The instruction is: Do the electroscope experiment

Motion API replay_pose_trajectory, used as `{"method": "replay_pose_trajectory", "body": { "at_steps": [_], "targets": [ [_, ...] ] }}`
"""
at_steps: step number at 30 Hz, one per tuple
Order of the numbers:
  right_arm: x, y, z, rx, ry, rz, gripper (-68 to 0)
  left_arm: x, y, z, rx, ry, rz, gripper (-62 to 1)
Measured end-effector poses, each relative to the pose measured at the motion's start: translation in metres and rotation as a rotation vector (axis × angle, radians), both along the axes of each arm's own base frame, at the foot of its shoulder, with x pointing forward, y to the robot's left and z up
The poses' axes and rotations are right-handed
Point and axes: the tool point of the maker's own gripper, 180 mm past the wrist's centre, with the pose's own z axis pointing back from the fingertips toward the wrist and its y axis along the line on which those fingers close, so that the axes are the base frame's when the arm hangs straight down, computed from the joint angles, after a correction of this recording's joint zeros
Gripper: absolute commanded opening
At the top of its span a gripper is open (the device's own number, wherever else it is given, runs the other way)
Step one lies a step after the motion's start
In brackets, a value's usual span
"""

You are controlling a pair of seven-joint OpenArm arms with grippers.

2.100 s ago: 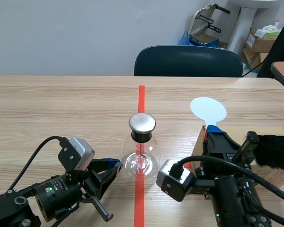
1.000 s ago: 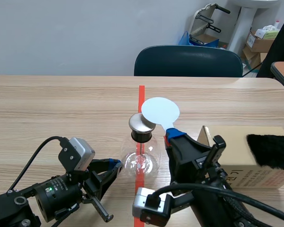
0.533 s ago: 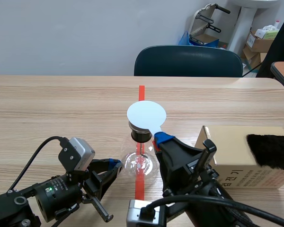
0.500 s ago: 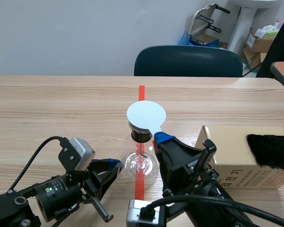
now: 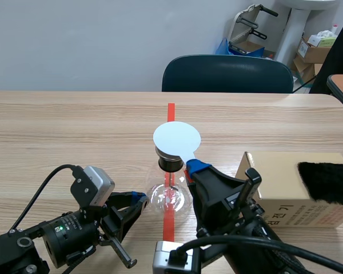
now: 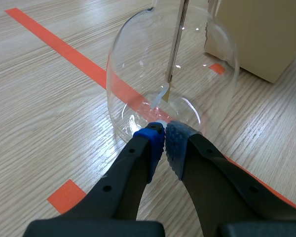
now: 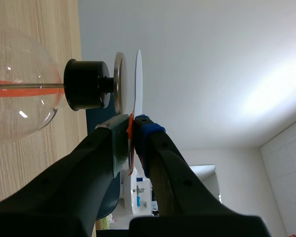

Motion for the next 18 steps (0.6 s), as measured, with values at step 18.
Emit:
{"method": "replay_pose_trajectory", "body": {
  "at_steps": [18],
  "targets": [
    [0.027, -0.060, -0.002, 0.024, 0.022, -0.368, -65.6, 0.000, 0.000, 0.000, 0.000, 0.000, 0.000, -55.0]
  ]
}}
